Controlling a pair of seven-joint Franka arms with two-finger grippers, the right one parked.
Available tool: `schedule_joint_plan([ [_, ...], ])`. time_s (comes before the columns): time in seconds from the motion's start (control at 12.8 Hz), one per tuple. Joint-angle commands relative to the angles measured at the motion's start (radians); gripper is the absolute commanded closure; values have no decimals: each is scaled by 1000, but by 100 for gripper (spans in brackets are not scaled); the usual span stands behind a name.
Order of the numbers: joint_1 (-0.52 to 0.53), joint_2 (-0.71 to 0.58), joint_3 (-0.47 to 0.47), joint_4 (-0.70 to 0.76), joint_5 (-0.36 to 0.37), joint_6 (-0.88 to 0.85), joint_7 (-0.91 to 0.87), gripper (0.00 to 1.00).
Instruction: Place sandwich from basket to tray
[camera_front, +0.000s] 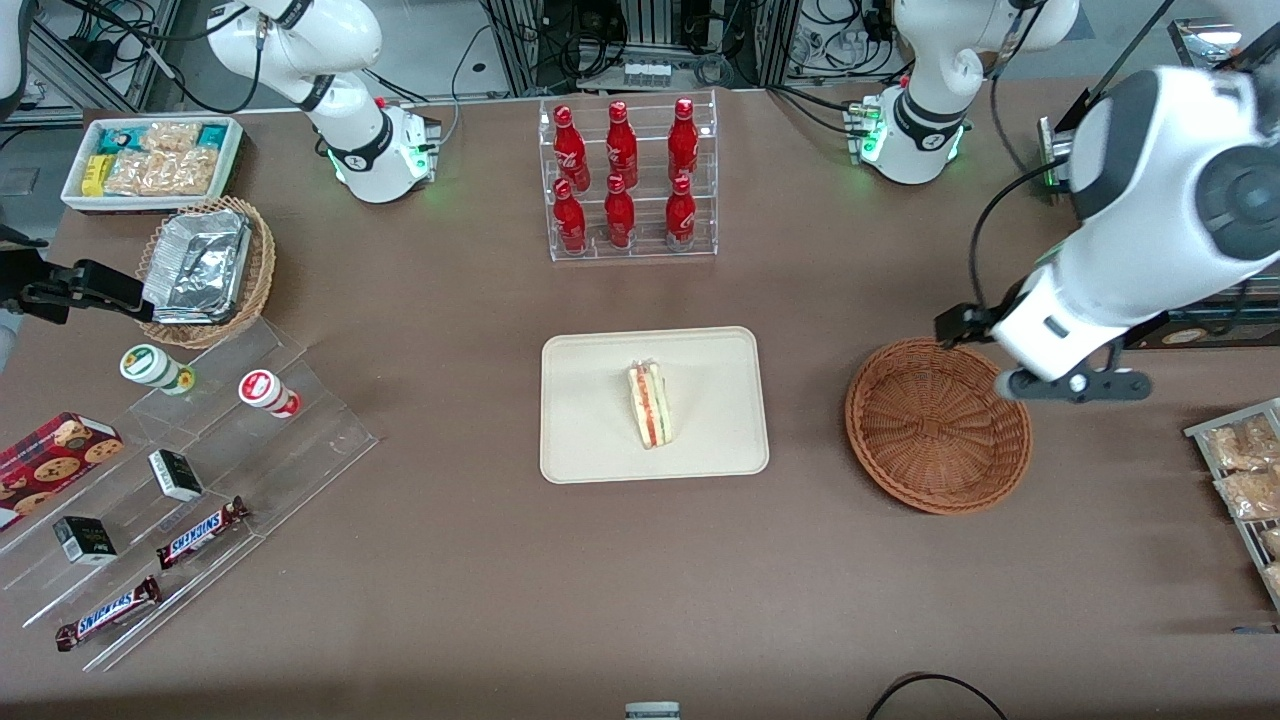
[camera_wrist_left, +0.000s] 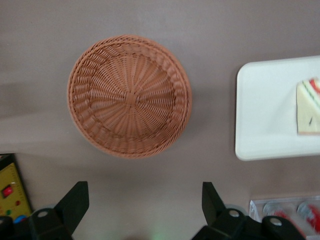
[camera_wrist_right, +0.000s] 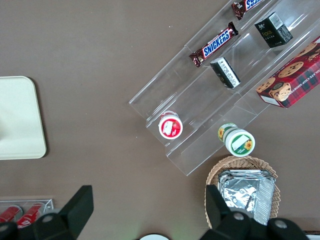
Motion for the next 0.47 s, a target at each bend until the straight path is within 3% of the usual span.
schedule_joint_plan([
  [0.0, 114, -80, -61, -32, -12, -52, 122, 0],
  [0.39, 185, -143, -64, -23, -11, -145, 214, 0],
])
